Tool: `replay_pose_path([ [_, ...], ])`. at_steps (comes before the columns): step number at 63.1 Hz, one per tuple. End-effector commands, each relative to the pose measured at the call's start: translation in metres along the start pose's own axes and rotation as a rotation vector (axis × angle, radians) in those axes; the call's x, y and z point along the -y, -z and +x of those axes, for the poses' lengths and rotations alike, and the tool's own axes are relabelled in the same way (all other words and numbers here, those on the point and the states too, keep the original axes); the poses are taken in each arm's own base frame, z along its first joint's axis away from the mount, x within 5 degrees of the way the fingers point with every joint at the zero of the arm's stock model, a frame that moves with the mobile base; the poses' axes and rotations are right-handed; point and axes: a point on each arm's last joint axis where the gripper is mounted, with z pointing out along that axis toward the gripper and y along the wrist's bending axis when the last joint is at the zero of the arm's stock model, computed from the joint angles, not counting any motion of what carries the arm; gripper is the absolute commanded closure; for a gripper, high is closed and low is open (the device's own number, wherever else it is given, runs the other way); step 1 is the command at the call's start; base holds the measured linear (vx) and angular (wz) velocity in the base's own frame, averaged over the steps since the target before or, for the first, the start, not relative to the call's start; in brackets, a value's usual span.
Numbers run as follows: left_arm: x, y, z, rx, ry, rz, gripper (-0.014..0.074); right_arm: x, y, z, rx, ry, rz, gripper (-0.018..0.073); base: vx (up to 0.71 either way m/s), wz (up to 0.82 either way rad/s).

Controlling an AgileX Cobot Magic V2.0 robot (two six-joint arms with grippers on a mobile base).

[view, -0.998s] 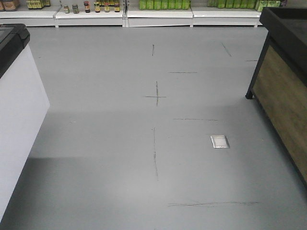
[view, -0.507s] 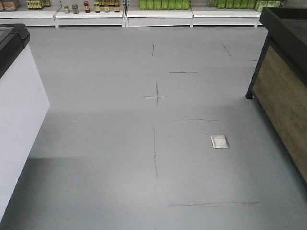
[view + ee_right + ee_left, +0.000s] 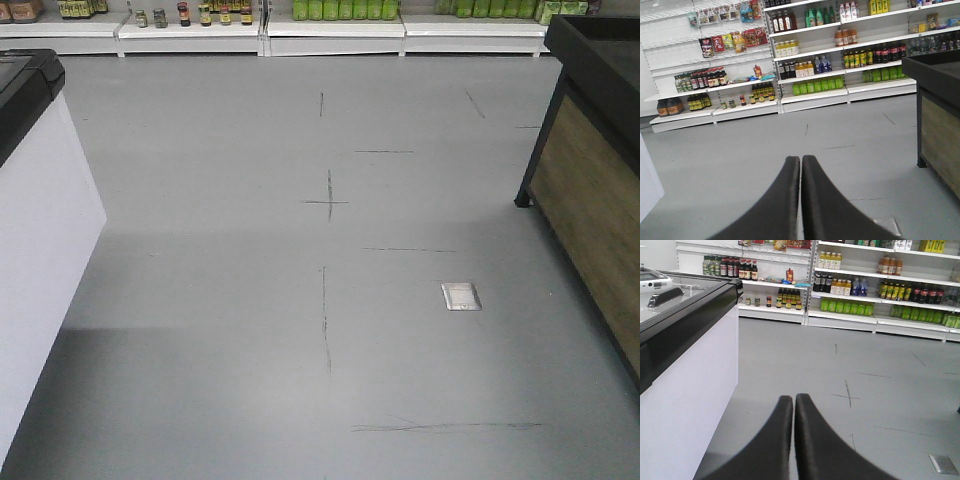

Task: Pick three apples into basket with both arms
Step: 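Drive the base forward across the floor toward the fruit tables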

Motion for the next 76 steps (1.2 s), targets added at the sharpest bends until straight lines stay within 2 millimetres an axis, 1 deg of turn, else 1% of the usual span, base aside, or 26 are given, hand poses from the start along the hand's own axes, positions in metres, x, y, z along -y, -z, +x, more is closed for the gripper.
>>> replay_pose_path([
  [1,0.0012,0.0010,-0.0057,0.084,0.006,0.016,0.0603,-0.0009,0.0007,-0.0028,0.074,0.017,-0.012,0.0564,0.01,0.04],
  [30,0.0014,0.0010,-0.0056,0.084,0.006,0.019,0.0603,-0.0009,0.0007,-0.0028,0.074,0.017,-0.012,0.0564,0.06,0.12],
  [76,0.0014,0.0010,-0.0056,0.084,0.006,0.020,0.0603,-0.0009,0.0007,-0.0028,0.074,0.017,-0.012,0.0564,0.18,0.02],
])
